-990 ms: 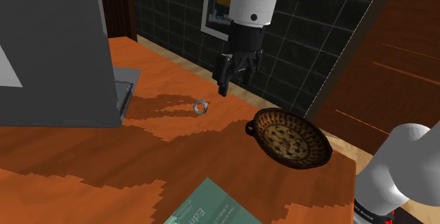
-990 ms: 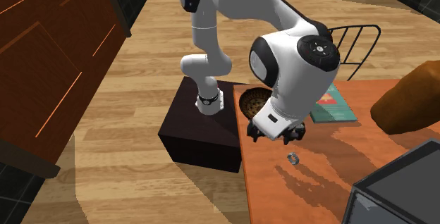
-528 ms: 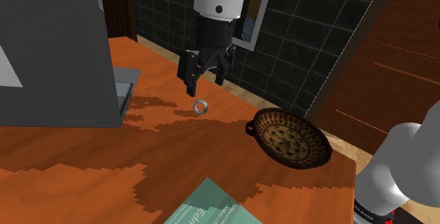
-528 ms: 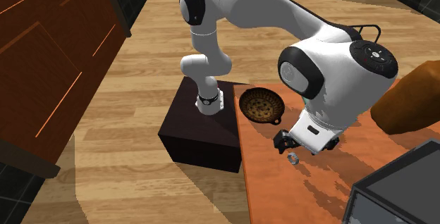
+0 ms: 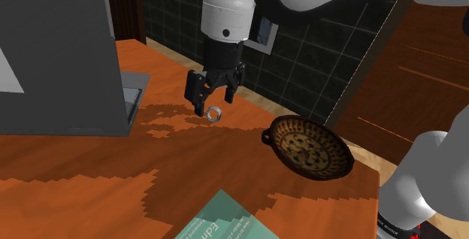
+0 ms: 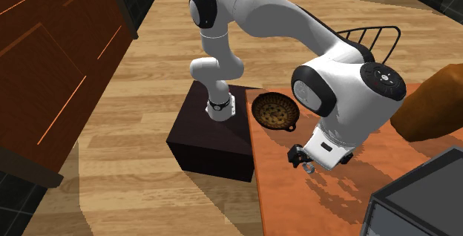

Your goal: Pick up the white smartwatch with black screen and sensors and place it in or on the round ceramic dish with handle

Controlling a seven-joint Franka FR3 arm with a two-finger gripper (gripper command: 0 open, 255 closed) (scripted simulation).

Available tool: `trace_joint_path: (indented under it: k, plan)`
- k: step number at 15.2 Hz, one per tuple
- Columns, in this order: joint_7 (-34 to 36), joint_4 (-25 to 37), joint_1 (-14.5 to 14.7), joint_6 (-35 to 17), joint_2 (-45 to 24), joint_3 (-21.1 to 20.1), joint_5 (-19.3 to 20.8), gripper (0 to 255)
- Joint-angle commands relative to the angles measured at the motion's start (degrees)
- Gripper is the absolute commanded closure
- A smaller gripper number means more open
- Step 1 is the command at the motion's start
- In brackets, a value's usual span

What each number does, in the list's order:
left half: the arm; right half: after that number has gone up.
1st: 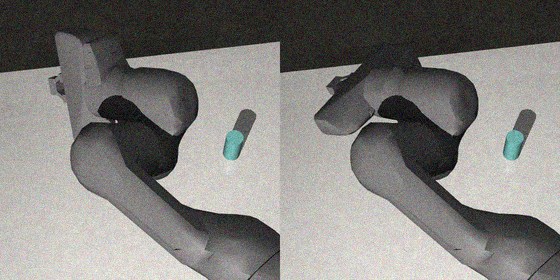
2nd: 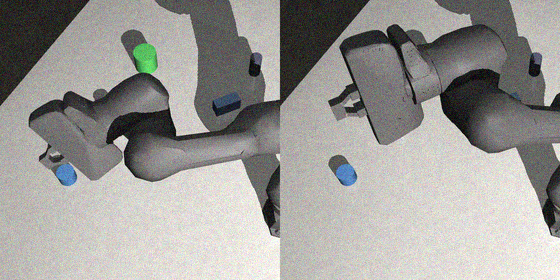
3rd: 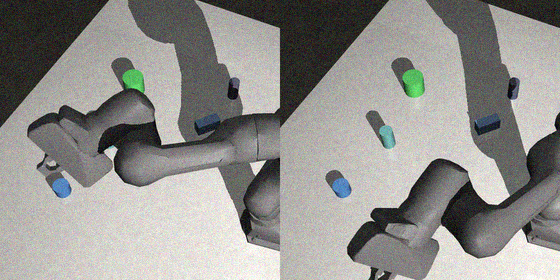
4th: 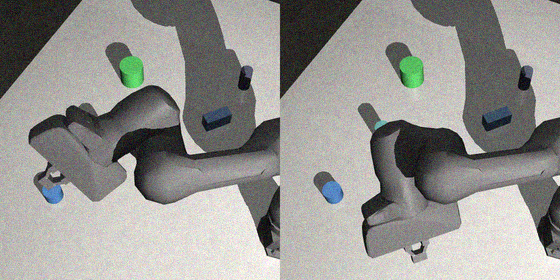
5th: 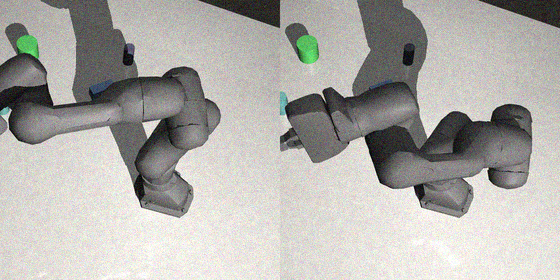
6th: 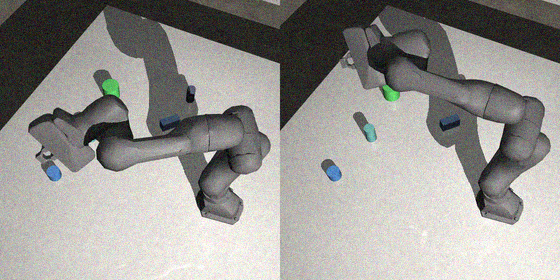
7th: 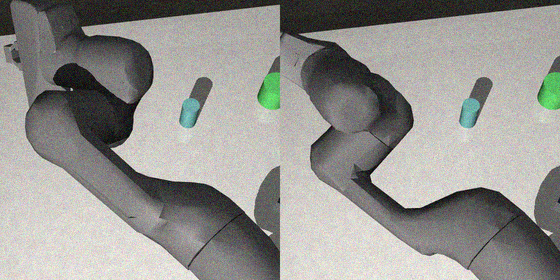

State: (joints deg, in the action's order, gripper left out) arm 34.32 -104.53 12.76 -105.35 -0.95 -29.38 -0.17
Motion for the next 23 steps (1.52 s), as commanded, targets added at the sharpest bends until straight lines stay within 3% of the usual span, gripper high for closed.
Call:
trace_joint_path:
  k: [1, 6, 7, 16, 23]
  plan:
    - [0.0, -0.4, 0.0, -0.4, 0.1, 0.0, 0.0, 0]
    - [0.0, -0.4, 0.0, -0.4, 0.1, 0.0, 0.0, 0]
    - [0.0, -0.4, 0.0, -0.4, 0.1, 0.0, 0.0, 255]
    - [0.0, -0.4, 0.0, -0.4, 0.1, 0.0, 0.0, 255]
    - [0.0, 4.9, 0.0, 5.0, 0.2, 0.0, -0.1, 255]
